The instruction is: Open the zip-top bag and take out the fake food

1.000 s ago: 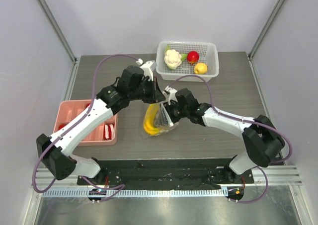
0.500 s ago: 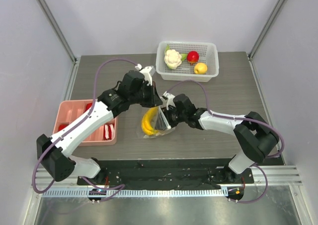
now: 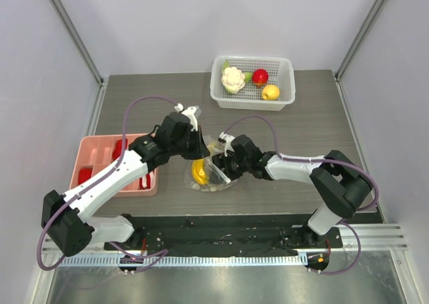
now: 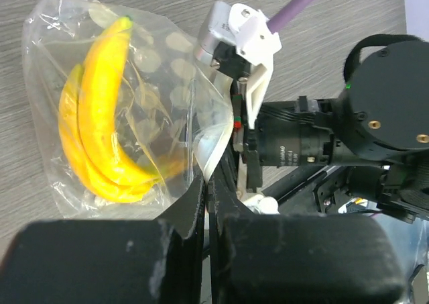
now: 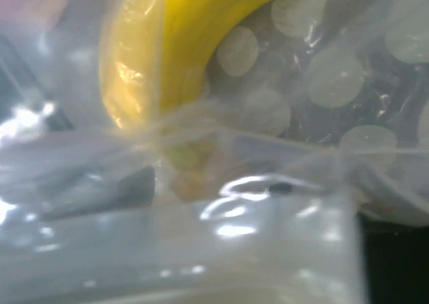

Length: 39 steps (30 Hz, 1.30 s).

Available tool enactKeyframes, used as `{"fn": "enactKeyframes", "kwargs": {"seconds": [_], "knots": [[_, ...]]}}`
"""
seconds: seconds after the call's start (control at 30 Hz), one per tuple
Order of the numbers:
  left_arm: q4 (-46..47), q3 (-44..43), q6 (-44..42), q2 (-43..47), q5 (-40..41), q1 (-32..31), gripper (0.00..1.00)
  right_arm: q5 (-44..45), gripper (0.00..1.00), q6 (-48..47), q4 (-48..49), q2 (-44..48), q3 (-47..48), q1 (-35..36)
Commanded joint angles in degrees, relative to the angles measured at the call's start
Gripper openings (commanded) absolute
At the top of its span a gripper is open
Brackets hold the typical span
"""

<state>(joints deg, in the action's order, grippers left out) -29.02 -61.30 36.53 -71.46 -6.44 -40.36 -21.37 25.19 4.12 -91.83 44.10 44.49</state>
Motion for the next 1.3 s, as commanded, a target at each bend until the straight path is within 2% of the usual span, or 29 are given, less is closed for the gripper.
{"fn": "enactKeyframes", "kwargs": {"seconds": [0.0,0.17,0.27,0.37,0.43,0.47,0.57,0.73,1.0,1.07,1.1,1.17,1.2,1.23,1.27], "knots": [[2.9,-0.2,0.6,3.0,2.0,0.5,0.00,5.1,0.72,1.3,-1.5,-1.9,0.4,0.4],[3.3,0.1,0.6,3.7,1.3,0.5,0.00,7.9,0.64,2.4,3.0,-2.7,-1.0,0.4],[2.6,-0.6,0.4,3.5,1.1,0.5,0.00,9.4,0.54,3.0,4.8,-2.2,-2.3,0.5],[2.6,-0.8,-0.1,3.5,1.2,0.5,0.00,11.5,0.36,2.5,4.3,0.2,-3.0,0.6],[2.7,-0.5,-0.5,3.4,1.5,0.5,0.00,13.5,0.27,1.6,0.8,1.7,-1.3,0.6],[2.7,-0.5,-0.6,3.3,1.5,0.5,0.00,14.5,0.18,1.3,-0.6,3.7,-0.7,0.6],[2.8,-0.7,-1.3,3.4,1.3,0.5,0.00,17.1,0.01,-0.3,-3.8,7.3,1.4,0.7],[1.9,-2.8,-2.4,2.6,1.7,0.5,0.00,15.6,0.01,-1.3,-8.7,10.1,4.6,0.7],[-0.2,-8.0,-3.1,0.1,0.8,1.0,0.02,11.6,0.01,1.3,-8.0,11.3,8.4,0.6],[-0.8,-8.0,-2.3,0.3,1.1,2.5,0.16,11.3,0.01,2.3,-8.1,12.4,9.5,0.6],[-1.0,-7.7,-1.7,0.6,1.4,3.3,0.36,11.5,0.01,2.6,-8.2,12.8,9.9,0.5],[-0.5,-5.5,-0.2,3.1,2.1,6.0,0.54,10.9,0.01,2.6,-8.4,14.0,10.4,0.2],[0.2,-4.4,1.7,4.6,2.6,6.9,0.66,10.8,0.01,2.6,-8.7,14.3,10.5,-0.4],[1.0,-3.0,2.7,7.6,2.9,8.0,0.71,9.3,0.01,2.7,-8.7,14.7,10.5,-0.8],[2.9,-0.2,3.7,9.2,2.7,9.9,0.83,8.7,0.01,2.8,-8.4,15.3,10.2,-1.0]]}}
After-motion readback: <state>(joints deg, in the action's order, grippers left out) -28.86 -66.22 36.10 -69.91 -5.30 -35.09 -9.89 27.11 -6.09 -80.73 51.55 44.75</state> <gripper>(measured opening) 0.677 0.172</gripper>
